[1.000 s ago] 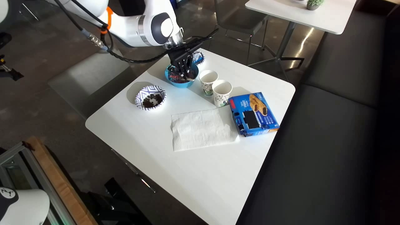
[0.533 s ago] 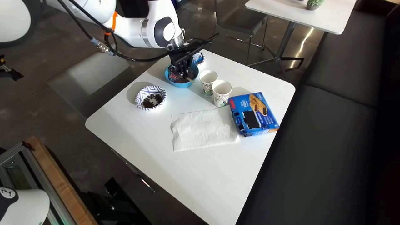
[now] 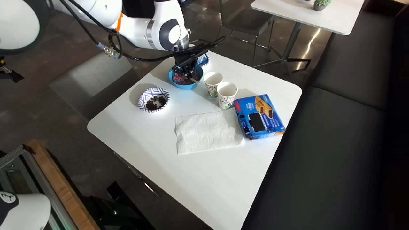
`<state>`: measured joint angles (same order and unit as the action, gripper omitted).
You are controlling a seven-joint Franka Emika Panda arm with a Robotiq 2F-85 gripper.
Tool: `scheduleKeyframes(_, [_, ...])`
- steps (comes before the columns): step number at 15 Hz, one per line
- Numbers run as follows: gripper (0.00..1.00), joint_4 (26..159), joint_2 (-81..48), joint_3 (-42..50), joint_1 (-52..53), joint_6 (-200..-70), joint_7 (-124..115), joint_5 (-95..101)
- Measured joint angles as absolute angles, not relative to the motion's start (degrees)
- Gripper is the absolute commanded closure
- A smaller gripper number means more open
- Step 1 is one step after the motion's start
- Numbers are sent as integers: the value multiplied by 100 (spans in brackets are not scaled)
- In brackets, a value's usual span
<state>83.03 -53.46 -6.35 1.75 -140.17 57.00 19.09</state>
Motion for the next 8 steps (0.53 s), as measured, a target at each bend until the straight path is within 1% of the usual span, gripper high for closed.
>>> scheduleKeyframes(6, [15, 8302, -5346, -665, 171, -14017, 5934, 1906])
scheduleKeyframes(8, [17, 8297, -5345, -732, 151, -14017, 6135, 1901])
